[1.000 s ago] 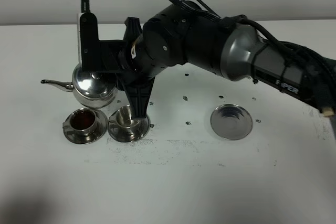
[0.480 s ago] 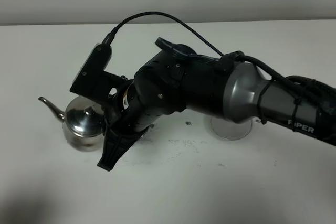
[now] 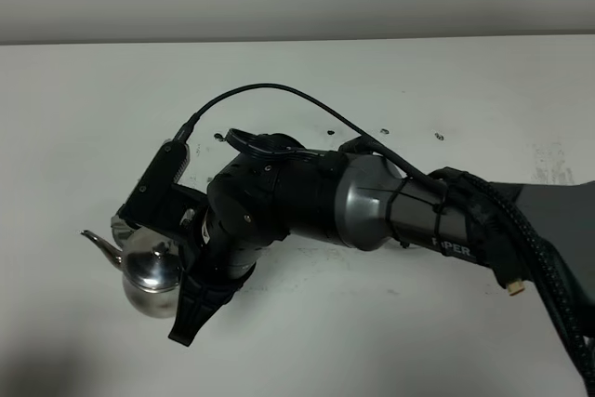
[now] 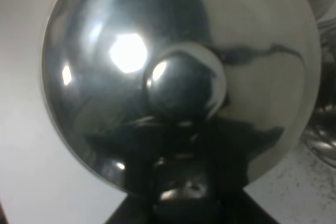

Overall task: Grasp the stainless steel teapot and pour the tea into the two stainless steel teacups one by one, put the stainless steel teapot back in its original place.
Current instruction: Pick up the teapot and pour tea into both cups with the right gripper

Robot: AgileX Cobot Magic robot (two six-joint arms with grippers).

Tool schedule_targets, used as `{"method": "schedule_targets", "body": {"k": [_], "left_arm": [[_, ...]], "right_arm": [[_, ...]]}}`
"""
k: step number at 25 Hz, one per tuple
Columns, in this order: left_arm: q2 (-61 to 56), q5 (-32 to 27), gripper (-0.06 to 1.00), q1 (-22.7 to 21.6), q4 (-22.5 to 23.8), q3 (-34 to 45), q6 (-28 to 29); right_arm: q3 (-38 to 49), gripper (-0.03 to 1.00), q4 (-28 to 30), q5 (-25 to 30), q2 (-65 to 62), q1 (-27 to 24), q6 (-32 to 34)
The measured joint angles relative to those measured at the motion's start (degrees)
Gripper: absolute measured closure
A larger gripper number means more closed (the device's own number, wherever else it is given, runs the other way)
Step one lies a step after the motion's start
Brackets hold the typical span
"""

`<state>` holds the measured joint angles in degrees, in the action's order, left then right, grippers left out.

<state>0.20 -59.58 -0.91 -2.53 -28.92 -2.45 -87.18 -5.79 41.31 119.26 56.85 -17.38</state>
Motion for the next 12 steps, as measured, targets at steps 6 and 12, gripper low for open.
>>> {"method": "schedule_targets", "body": {"k": [6, 12], "left_arm": [[0.0, 0.0, 0.43, 0.0, 0.0, 0.0, 0.0], [0.0, 0.0, 0.43, 0.0, 0.0, 0.0, 0.0]], "right_arm": [[0.0, 0.76, 1.8, 0.0, 1.8, 0.0, 1.1], [-0.9, 0.76, 2.7, 3.1, 0.5, -0.1, 1.4]]}}
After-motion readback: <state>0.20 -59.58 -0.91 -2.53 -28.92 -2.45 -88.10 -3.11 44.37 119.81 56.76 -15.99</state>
